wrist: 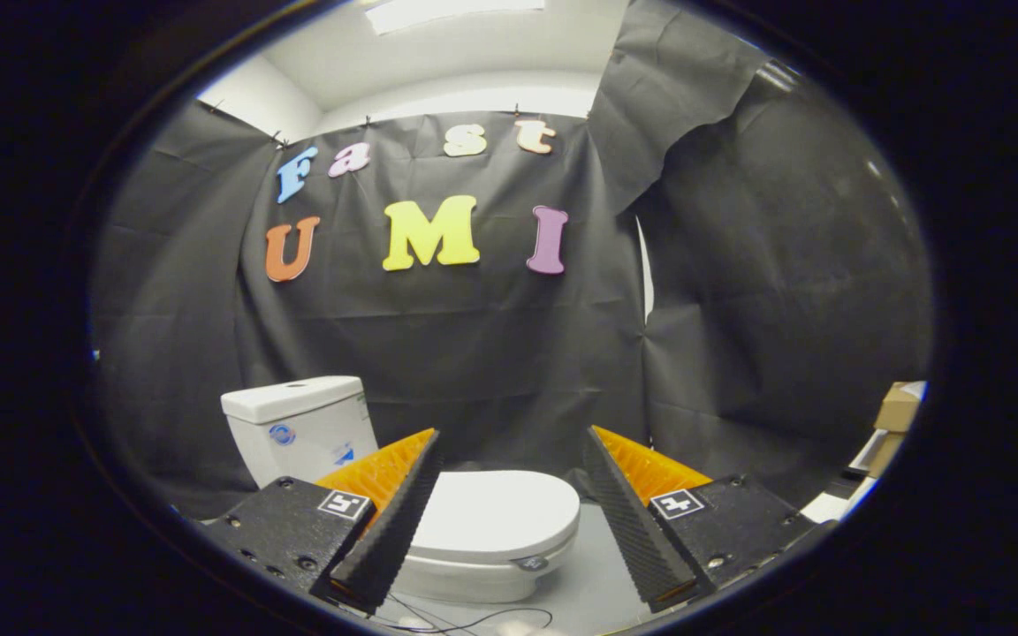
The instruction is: Open the toilet lid.
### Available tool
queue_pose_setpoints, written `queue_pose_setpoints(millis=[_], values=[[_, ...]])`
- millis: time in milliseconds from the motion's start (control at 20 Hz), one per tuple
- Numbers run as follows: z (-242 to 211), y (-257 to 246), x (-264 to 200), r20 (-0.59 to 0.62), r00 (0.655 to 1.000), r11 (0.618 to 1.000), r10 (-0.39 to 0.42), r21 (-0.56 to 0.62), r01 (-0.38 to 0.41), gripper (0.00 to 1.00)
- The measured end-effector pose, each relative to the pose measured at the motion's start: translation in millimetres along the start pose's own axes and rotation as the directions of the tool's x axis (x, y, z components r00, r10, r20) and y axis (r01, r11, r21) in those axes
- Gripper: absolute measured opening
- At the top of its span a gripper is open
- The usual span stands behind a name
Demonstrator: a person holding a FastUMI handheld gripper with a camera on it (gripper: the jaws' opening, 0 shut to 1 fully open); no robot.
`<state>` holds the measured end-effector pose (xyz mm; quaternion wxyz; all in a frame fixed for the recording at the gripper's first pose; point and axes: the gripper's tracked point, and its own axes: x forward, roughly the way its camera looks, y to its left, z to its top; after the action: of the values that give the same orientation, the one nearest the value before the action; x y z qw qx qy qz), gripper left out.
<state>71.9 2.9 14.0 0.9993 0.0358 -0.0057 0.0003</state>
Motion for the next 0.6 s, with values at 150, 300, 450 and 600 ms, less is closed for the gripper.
queue_pose_setpoints(millis=[150, 300, 450, 600], values=[[0, -9, 30, 0.011, 1.000, 0.999, -0.007, 0.033, 0.007, 1.00], [-14, -22, 62, -0.002, 1.000, 0.992, -0.012, 0.126, 0.012, 1.00], [-47, -44, 95, -0.044, 0.998, 0.974, -0.033, 0.224, 0.042, 1.00], [-82, -66, 113, -0.088, 0.995, 0.951, -0.053, 0.299, 0.077, 1.00]])
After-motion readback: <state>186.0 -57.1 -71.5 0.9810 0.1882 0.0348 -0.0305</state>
